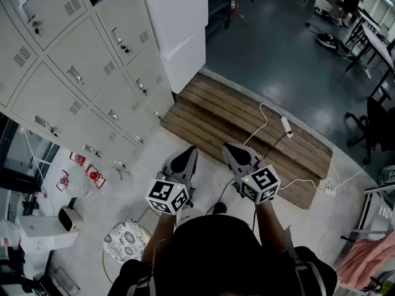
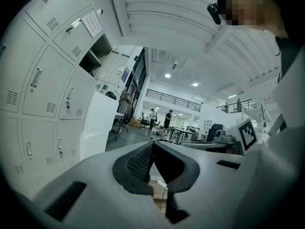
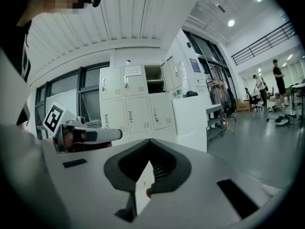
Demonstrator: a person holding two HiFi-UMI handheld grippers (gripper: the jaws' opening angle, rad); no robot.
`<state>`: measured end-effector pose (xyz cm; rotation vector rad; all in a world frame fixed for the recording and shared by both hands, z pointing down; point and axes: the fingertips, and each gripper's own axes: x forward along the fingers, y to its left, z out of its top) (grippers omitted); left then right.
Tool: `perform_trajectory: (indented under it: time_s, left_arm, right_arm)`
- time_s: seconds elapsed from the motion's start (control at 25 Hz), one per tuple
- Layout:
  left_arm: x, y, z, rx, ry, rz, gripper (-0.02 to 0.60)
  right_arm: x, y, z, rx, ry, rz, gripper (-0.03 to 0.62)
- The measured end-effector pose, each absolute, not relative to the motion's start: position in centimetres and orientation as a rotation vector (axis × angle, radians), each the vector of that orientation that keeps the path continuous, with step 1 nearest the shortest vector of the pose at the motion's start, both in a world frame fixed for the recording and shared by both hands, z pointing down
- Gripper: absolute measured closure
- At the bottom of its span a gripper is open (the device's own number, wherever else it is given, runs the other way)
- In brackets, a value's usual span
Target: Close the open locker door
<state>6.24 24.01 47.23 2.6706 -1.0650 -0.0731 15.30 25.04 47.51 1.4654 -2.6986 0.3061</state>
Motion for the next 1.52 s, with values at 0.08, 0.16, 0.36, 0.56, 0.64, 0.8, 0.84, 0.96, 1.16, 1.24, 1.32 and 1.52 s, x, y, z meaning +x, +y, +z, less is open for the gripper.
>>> perform_trajectory:
  time_s: [0.08, 0.16, 0.36, 0.56, 0.64, 0.8, 0.84, 0.96, 1.16, 1.24, 1.32, 1.52]
  left_arm:
    - [6.2, 23.9, 47.1, 2.675, -1.064, -0.065, 0.565]
    - [6.3, 23.9, 47.0, 2.676, -1.061, -0.056, 0.563]
    - [6.3, 24.0, 47.1, 2.669, -1.055, -0.048, 0.565]
    - [6.7, 24.5, 47.1, 2.671, -1.062, -0.047, 0.565]
    - [6.9, 24.9, 47.2, 2.665, -1.073, -0.055, 0.565]
    - [7.3, 25.4, 48.2, 2.595, -1.128, -0.062, 0.565]
    - [7.6, 25.6, 48.5, 2.584, -1.131, -0.054, 0.565]
    - [8.5, 26.1, 49.6, 2.585, -1.109, 0.001, 0.565]
    - [9.4, 25.5, 50.3, 2.601, -1.078, 0.074, 0.565]
    - [9.4, 24.7, 50.2, 2.619, -1.076, 0.085, 0.565]
    - [9.2, 23.3, 50.2, 2.633, -1.076, 0.083, 0.565]
    - [7.9, 18.6, 49.7, 2.630, -1.054, 0.028, 0.563]
  right_arm:
    - [15.0, 25.0, 47.4, 1.455, -2.698, 0.298, 0.591]
    - [14.8, 25.1, 47.3, 1.453, -2.697, 0.305, 0.591]
    - [15.2, 25.1, 47.5, 1.457, -2.691, 0.311, 0.591]
    - [15.9, 25.4, 47.4, 1.478, -2.709, 0.360, 0.591]
    - [16.1, 25.9, 47.6, 1.456, -2.749, 0.407, 0.591]
    - [16.6, 27.2, 47.8, 1.402, -2.811, 0.464, 0.591]
    - [16.9, 27.5, 47.9, 1.396, -2.820, 0.485, 0.590]
    - [17.7, 27.7, 48.2, 1.413, -2.816, 0.511, 0.589]
    - [18.1, 27.0, 49.2, 1.441, -2.780, 0.531, 0.589]
    - [18.1, 26.1, 49.4, 1.453, -2.772, 0.529, 0.589]
    - [17.8, 24.9, 49.2, 1.462, -2.773, 0.505, 0.589]
    - [17.2, 21.0, 48.1, 1.514, -2.815, 0.529, 0.589]
